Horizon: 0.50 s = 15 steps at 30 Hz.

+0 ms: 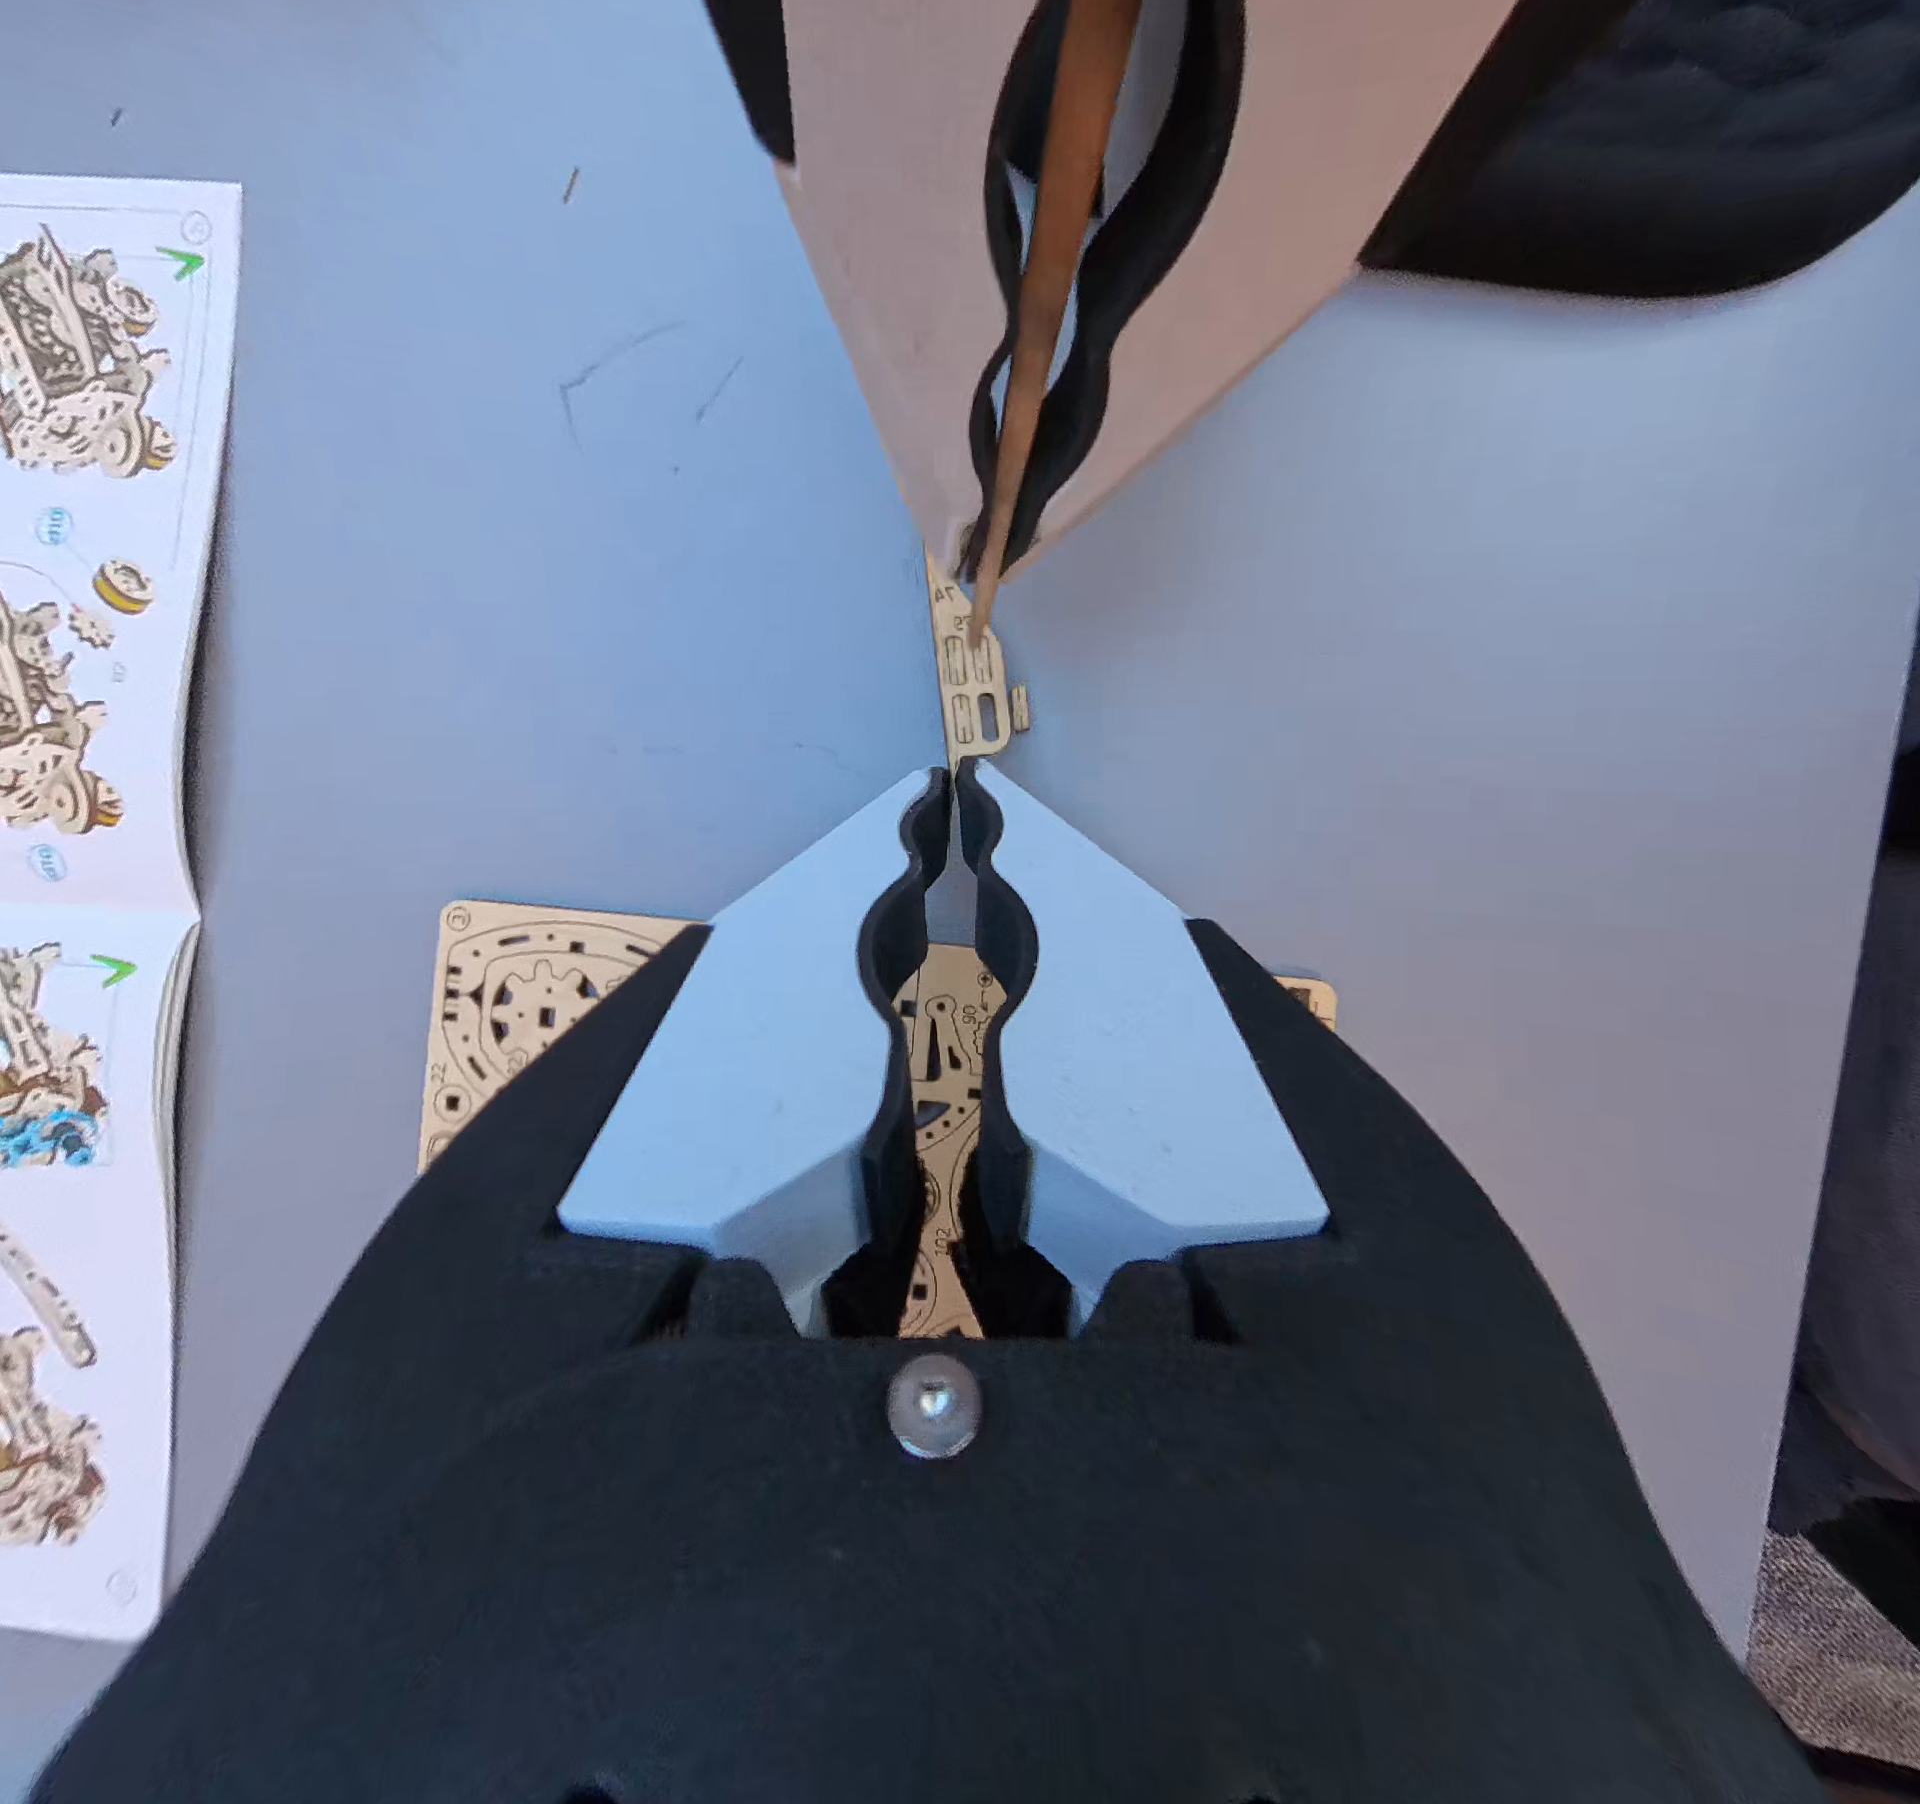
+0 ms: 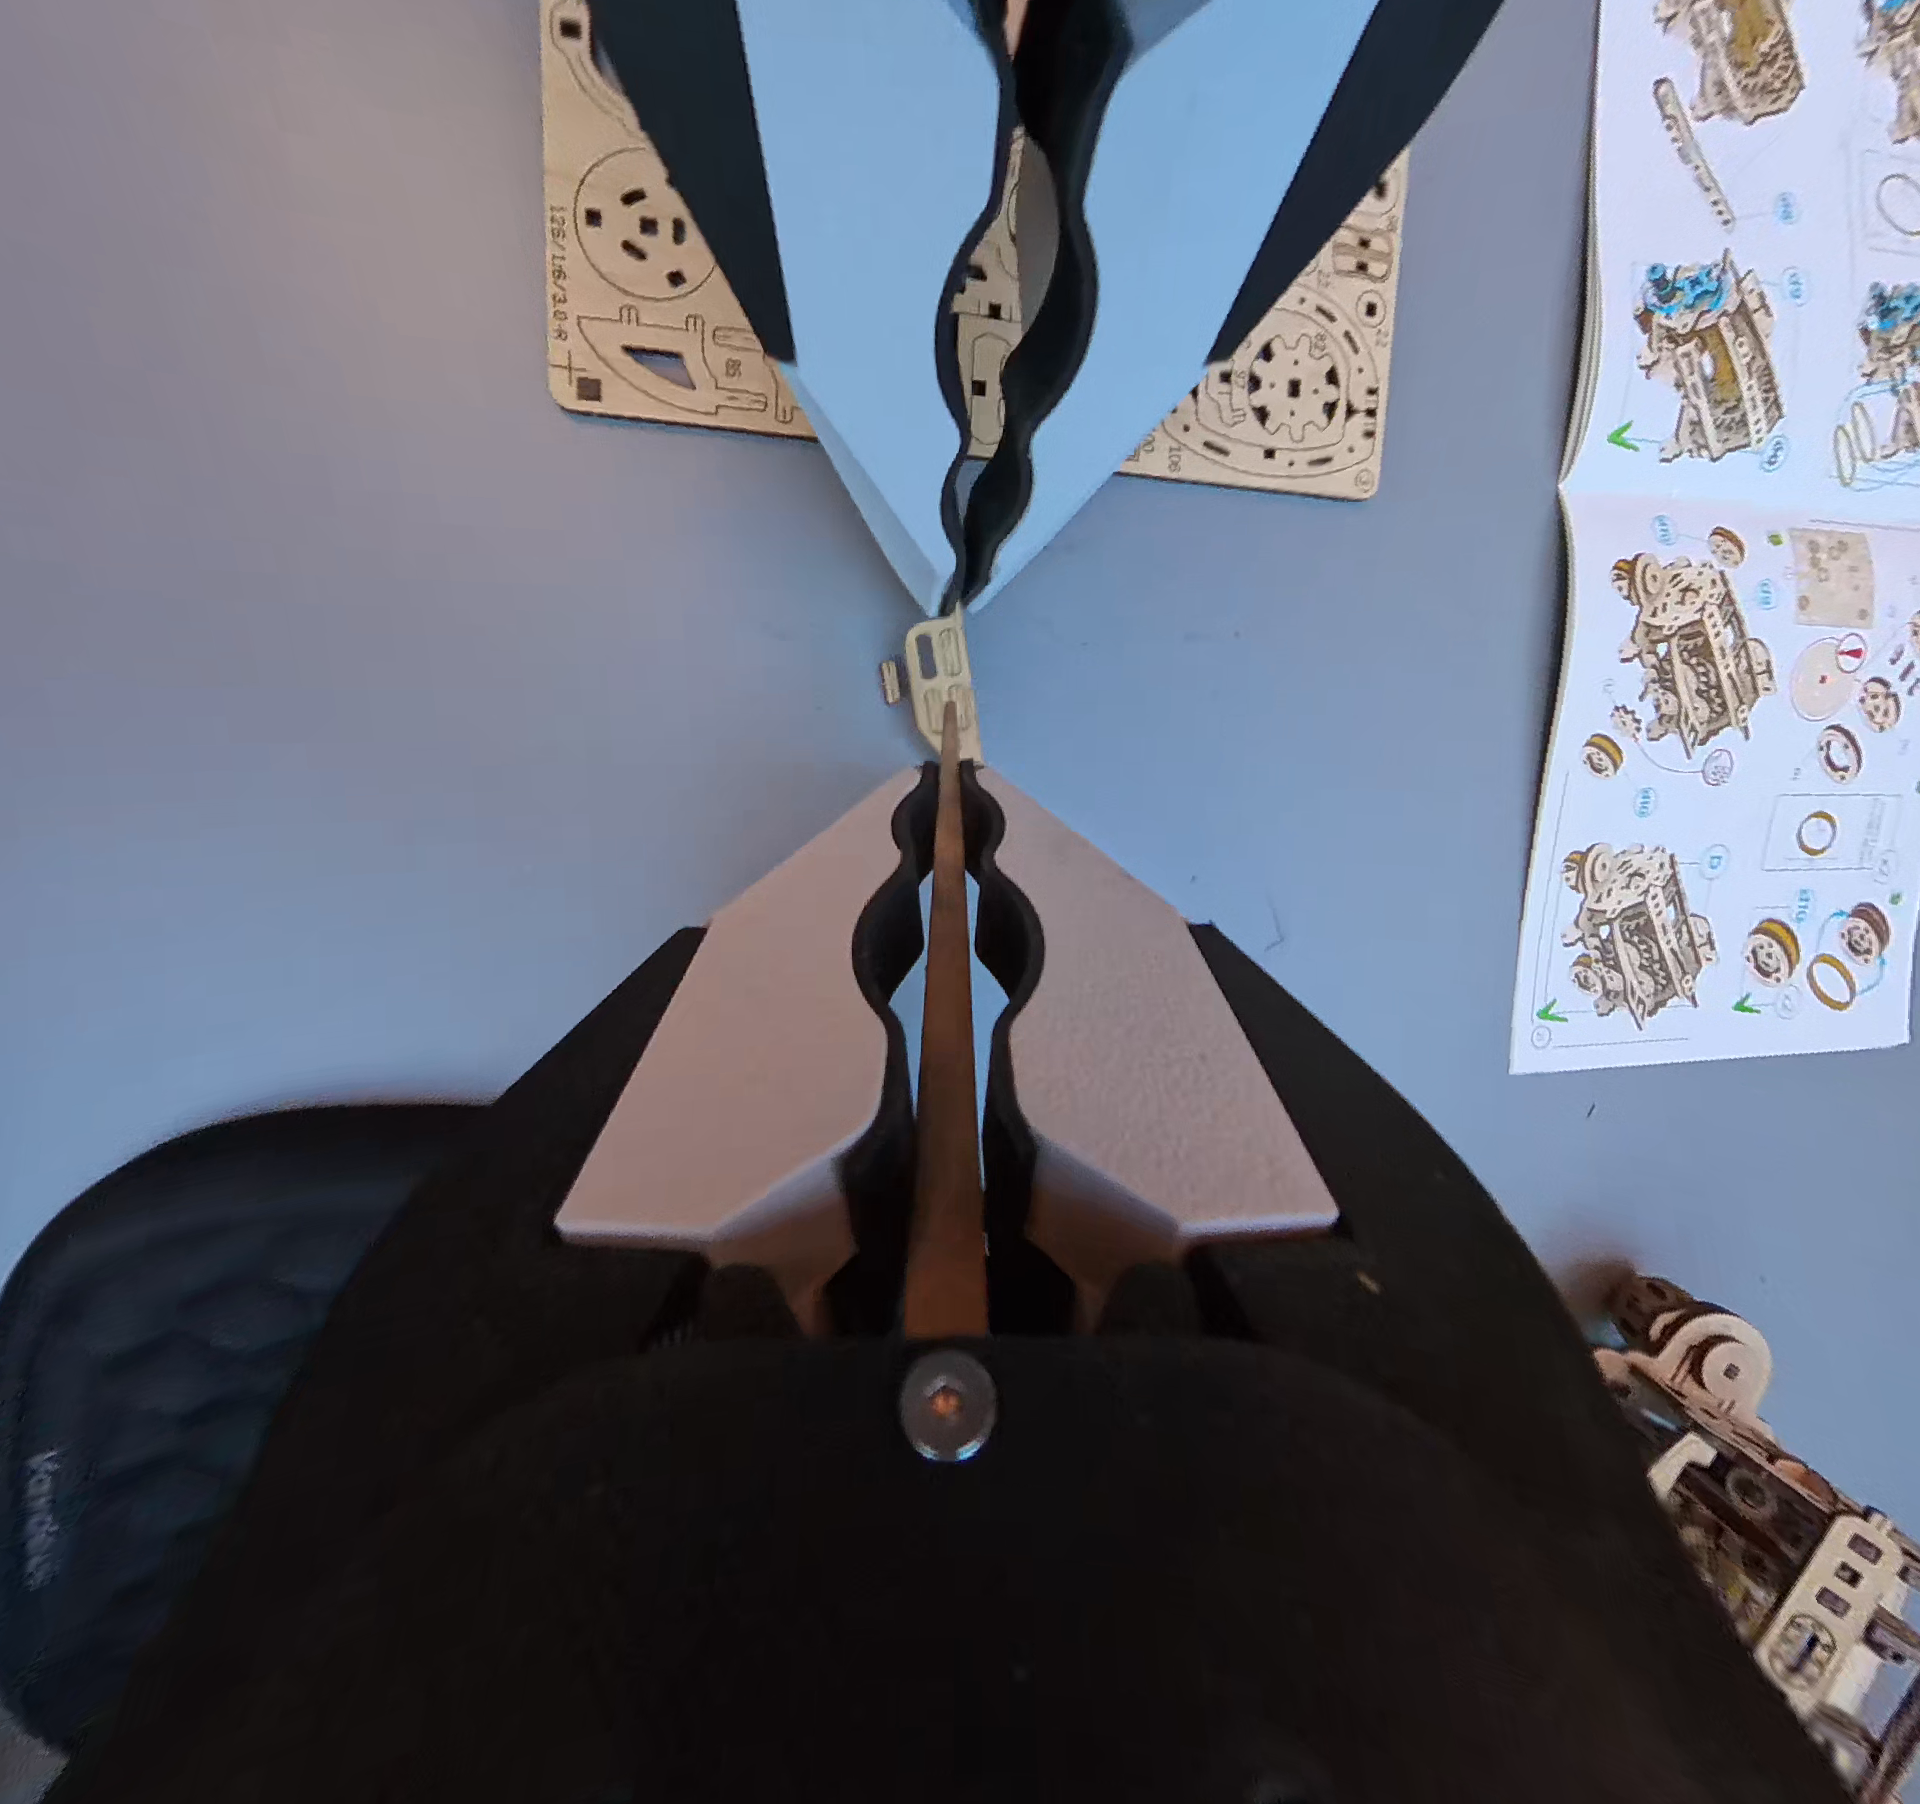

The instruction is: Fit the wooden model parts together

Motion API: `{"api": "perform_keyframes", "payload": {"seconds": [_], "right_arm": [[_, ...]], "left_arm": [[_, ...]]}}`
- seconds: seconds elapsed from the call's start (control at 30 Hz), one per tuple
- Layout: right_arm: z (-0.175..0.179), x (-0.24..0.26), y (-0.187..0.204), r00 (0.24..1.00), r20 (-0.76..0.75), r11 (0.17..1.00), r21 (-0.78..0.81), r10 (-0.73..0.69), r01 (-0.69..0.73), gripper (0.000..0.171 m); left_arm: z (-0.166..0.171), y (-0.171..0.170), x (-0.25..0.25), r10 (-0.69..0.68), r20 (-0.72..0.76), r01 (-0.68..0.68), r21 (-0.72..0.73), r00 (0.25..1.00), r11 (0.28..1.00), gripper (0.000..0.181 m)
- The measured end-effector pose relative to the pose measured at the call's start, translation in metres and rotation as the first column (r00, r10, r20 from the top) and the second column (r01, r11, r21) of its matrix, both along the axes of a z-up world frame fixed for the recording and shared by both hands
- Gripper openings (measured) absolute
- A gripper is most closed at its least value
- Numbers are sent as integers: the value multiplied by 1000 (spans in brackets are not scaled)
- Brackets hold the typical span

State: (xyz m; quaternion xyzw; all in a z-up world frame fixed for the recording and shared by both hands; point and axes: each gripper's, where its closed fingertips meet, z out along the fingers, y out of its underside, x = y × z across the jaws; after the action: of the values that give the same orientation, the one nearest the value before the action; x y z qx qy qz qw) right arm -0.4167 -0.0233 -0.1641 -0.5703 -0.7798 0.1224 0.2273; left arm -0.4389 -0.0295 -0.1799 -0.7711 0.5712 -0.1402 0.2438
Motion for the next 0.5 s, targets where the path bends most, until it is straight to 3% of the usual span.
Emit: {"api": "perform_keyframes", "payload": {"seconds": [0.1,0.5], "right_arm": [[4,-2,10,996,-86,1000,1,-14,15,1],[-11,2,5,996,-85,998,-60,28,-33,1]], "left_arm": [[0,5,1,-11,39,12,-17,999,1000,0],[-7,1,7,-144,30,146,-69,989,987,0]]}}
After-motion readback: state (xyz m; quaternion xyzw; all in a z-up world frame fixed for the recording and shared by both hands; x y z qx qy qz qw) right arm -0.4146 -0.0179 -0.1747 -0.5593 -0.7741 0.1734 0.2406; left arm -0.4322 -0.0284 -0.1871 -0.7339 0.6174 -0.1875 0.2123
